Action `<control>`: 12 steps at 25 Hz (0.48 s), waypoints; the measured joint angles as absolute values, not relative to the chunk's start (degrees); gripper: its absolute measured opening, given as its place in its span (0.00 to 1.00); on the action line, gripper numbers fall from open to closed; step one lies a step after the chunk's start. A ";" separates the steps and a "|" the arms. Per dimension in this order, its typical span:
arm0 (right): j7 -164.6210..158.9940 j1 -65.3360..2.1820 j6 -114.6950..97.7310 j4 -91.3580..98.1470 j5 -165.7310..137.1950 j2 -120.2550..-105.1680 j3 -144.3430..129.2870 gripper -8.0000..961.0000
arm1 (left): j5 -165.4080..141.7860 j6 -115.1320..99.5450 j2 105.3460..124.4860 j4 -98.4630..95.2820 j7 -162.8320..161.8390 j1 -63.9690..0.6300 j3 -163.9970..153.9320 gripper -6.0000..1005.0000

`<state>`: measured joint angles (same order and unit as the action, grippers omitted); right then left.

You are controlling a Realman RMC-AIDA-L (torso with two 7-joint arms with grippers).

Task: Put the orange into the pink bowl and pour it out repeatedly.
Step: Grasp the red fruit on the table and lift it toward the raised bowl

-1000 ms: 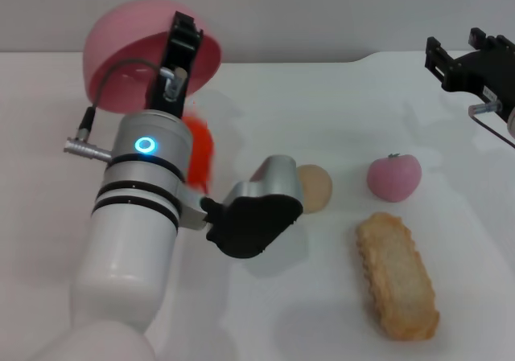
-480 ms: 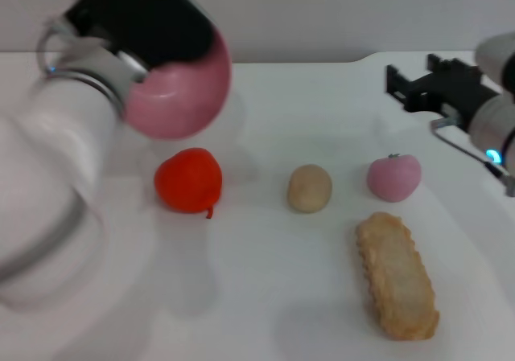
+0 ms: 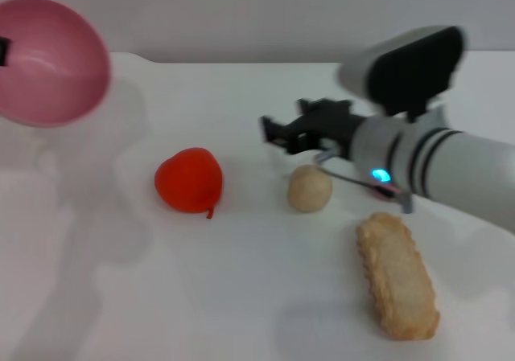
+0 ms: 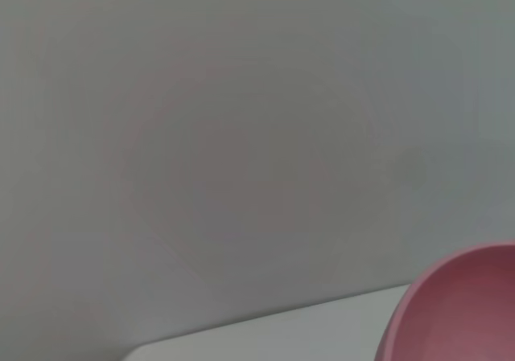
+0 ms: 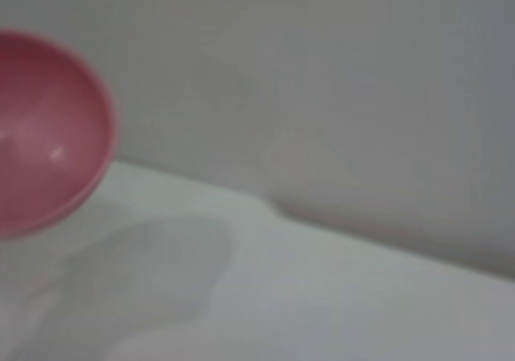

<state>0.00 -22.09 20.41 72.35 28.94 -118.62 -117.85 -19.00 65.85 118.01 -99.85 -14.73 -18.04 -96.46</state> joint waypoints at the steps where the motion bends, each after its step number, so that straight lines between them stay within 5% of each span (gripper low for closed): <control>1: 0.01 -23.24 20.52 71.51 29.83 -118.67 -119.03 0.68 | -19.40 66.25 118.01 -100.17 -14.55 -18.03 -95.62 0.05; 9: 0.01 -30.19 19.44 66.43 35.65 -119.20 -125.09 0.68 | -19.52 66.00 117.98 -100.17 -13.04 -18.65 -95.24 0.05; 12: 0.00 -30.76 19.44 66.47 35.92 -119.24 -125.16 0.78 | -19.26 65.65 117.97 -99.81 -12.30 -19.04 -95.29 0.05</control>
<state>0.00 -30.76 19.44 66.47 35.92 -119.24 -125.16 -19.26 65.65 117.97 -99.81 -12.30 -19.04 -95.29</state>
